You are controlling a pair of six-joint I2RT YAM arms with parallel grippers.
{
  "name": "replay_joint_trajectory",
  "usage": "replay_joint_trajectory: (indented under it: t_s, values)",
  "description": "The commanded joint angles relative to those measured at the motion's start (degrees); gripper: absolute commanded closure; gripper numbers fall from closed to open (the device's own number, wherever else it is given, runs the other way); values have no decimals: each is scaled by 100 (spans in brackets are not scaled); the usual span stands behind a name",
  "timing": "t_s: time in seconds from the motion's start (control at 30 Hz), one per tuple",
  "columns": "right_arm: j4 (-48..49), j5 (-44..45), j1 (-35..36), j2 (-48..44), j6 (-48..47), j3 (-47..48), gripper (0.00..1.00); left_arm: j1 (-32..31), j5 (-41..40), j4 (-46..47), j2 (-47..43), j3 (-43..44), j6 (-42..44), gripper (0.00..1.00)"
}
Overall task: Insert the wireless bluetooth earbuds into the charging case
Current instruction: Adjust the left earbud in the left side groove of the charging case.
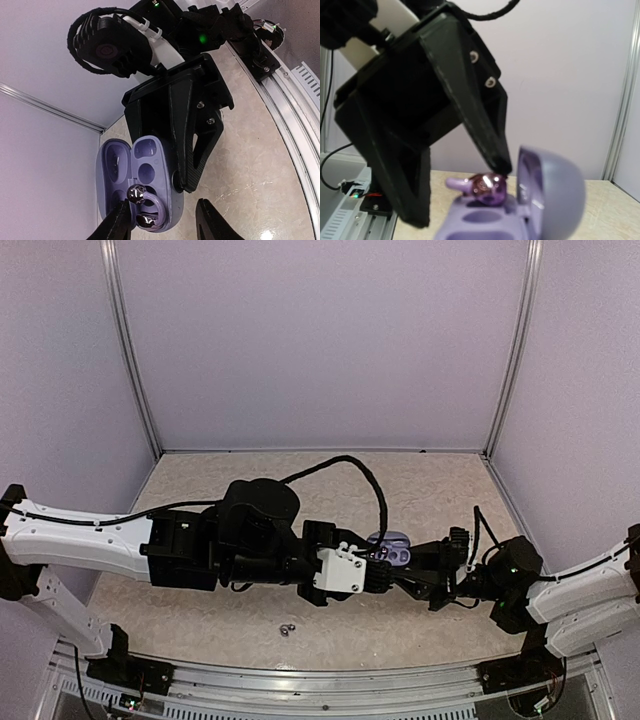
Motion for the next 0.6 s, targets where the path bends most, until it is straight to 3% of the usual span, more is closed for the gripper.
replay_joint_trajectory:
  t_s: [0.0,0.57]
  values:
    - [100,-95,56,57,90,158,100,-21,38,-45,27,190,102,55]
    - [136,-199,60,185,171,192,100,-12,150,-163,176,372,326,53]
